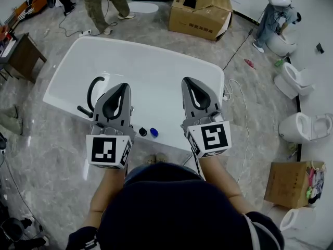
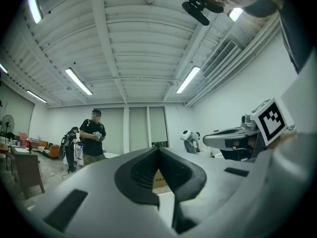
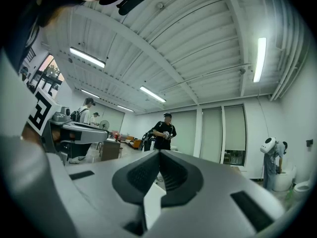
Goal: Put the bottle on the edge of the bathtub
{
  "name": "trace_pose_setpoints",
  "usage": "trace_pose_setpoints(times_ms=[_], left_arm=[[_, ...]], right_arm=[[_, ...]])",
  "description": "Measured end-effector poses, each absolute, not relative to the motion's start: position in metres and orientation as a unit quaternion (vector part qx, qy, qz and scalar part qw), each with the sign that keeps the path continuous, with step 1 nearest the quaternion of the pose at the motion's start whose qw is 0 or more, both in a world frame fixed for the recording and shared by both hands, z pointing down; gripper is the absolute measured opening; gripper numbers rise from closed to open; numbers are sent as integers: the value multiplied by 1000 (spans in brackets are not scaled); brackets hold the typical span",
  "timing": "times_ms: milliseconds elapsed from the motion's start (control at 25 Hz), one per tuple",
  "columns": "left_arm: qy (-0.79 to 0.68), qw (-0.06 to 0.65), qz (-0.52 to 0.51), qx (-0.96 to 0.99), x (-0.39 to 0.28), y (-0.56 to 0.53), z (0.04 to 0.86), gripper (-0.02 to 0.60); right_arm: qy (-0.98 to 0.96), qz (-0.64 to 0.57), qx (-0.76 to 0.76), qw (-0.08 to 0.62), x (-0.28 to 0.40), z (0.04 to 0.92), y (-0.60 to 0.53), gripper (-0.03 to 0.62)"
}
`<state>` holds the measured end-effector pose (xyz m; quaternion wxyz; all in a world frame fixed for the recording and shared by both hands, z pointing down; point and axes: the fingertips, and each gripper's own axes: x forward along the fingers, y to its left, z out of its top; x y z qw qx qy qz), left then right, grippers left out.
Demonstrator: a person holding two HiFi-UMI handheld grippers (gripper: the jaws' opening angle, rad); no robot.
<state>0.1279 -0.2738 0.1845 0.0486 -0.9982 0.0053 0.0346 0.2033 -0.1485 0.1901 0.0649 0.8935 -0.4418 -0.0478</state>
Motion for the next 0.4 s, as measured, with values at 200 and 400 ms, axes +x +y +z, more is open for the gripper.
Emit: trace_pose_setpoints(times_ms=[200,400], left_arm=[[1,48,34,-998,125,-264,183,23],[-1,48,34,-998,125,-264,181,23]], right_arm=[[-439,-47,895,60,200,190,-139,28],[-437,-44,897,53,201,190,-139,28]])
